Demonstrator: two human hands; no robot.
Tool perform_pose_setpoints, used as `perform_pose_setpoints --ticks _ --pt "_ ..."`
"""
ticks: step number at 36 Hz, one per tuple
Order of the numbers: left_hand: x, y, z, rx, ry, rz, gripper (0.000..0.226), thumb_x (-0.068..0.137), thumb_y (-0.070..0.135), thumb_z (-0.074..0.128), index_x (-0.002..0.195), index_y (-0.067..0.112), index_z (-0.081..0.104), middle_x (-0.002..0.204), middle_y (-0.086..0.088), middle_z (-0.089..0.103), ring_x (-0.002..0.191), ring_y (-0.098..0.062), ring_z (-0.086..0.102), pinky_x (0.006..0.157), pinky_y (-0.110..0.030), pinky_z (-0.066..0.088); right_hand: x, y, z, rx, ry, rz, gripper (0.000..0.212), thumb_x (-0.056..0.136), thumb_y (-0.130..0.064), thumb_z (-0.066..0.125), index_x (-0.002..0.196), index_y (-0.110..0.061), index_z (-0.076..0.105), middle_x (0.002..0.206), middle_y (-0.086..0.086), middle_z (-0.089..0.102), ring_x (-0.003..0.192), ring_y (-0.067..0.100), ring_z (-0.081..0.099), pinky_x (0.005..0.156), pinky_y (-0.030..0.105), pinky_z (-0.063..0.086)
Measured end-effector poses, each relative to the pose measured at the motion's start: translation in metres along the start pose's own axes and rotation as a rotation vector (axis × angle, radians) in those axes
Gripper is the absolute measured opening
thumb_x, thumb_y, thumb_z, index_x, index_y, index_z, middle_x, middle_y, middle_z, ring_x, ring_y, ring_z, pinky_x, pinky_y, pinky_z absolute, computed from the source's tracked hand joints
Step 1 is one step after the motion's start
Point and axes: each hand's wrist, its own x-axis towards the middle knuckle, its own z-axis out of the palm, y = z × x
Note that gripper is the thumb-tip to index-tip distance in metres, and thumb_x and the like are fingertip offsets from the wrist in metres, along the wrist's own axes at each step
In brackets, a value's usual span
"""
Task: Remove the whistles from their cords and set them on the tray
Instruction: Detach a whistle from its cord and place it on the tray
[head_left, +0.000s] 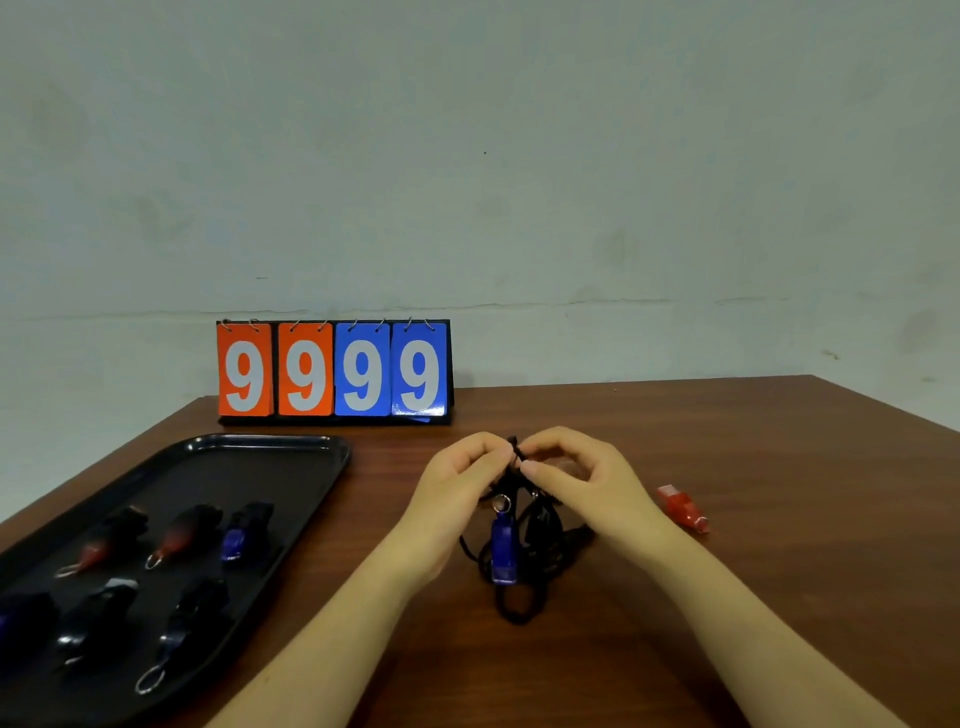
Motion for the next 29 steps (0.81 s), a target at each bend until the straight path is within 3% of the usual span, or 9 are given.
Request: perform_pose_setpoints --ticks 4,7,11,13,17,20,23,25,29 --pt "-0.0008 0.0002 -0.0010 -0.029 -0.043 -0.007 0.023 0.099 0.018 0.047 0.085 0.013 0.065 0.080 -0.002 0.062 0.083 -0.015 0.060 0.077 -0.026 0.049 -0.0010 -0.0008 -0.0002 0.078 0.003 0.018 0.009 0.088 -0.013 0.066 0.081 -0.019 0.067 0.080 -0.006 0.070 0.073 0.005 0.065 0.068 0.020 0.051" --pt "0.0009 -0.0003 -0.0006 -0.085 -0.055 -0.039 0.020 0.098 0.018 0.048 0.086 0.007 0.060 0.082 -0.004 0.059 0.088 -0.020 0.056 0.085 -0.035 0.044 -0.0008 -0.0007 0.0007 0.062 -0.025 0.039 0.011 0.092 -0.013 0.060 0.083 -0.016 0.064 0.073 -0.012 0.068 0.066 -0.002 0.061 0.063 0.016 0.048" --pt "0.0007 -0.0016 0.0000 -0.270 -0.092 -0.100 0.015 0.079 0.027 0.052 0.070 0.014 0.053 0.077 -0.001 0.055 0.085 -0.019 0.053 0.082 -0.035 0.041 -0.0010 -0.0002 0.0052 0.034 -0.049 0.050 0.019 0.097 -0.010 0.050 0.080 -0.016 0.056 0.056 -0.018 0.055 0.052 -0.004 0.048 0.053 0.010 0.038" --pt "0.0027 -0.0022 0.0004 -0.312 -0.091 -0.122 0.015 0.081 0.024 0.054 0.069 0.016 0.054 0.078 -0.003 0.054 0.084 -0.019 0.052 0.079 -0.035 0.042 -0.0013 -0.0008 0.0065 0.047 -0.041 0.050 0.022 0.097 -0.011 0.048 0.078 -0.019 0.055 0.058 -0.017 0.055 0.054 -0.004 0.048 0.055 0.012 0.040" --pt "0.0066 -0.0022 -0.0001 -0.264 -0.045 -0.108 0.029 0.095 0.014 0.050 0.073 0.019 0.068 0.076 -0.001 0.063 0.078 -0.016 0.060 0.071 -0.028 0.047 -0.0017 0.0005 0.0063 0.161 -0.036 0.059 0.014 0.097 -0.013 0.051 0.089 -0.020 0.061 0.081 -0.008 0.065 0.081 0.011 0.065 0.073 0.025 0.054" --pt "0.0029 -0.0010 -0.0006 -0.249 -0.037 -0.081 0.018 0.093 0.020 0.053 0.092 0.012 0.068 0.085 -0.005 0.066 0.083 -0.016 0.064 0.075 -0.029 0.051 -0.0012 0.0012 0.0072 0.228 -0.041 0.087 0.013 0.095 -0.011 0.053 0.100 -0.020 0.062 0.092 0.004 0.070 0.092 0.023 0.069 0.082 0.033 0.057" --pt "0.0033 -0.0027 -0.0019 -0.244 0.013 -0.062 0.019 0.093 0.020 0.054 0.096 0.008 0.068 0.089 -0.007 0.067 0.086 -0.018 0.065 0.081 -0.032 0.052 0.0012 0.0013 0.0092 0.211 -0.016 0.128 0.012 0.093 -0.012 0.058 0.100 -0.019 0.066 0.093 0.005 0.071 0.089 0.020 0.070 0.078 0.029 0.058" --pt "0.0038 -0.0005 -0.0020 -0.257 0.030 -0.055 0.018 0.094 0.018 0.052 0.089 0.008 0.067 0.087 -0.007 0.066 0.085 -0.018 0.065 0.081 -0.033 0.052 0.0028 0.0020 0.0093 0.170 0.022 0.137 0.010 0.092 -0.013 0.060 0.094 -0.017 0.068 0.089 0.004 0.071 0.083 0.016 0.070 0.072 0.024 0.057" --pt "0.0051 0.0028 -0.0036 -0.375 0.071 -0.061 0.020 0.093 0.011 0.049 0.078 0.008 0.061 0.082 -0.007 0.061 0.084 -0.021 0.060 0.084 -0.033 0.050 0.0028 0.0032 0.0063 0.189 0.096 0.140 0.013 0.094 -0.016 0.057 0.085 -0.015 0.066 0.065 -0.006 0.061 0.061 0.005 0.056 0.059 0.014 0.046"
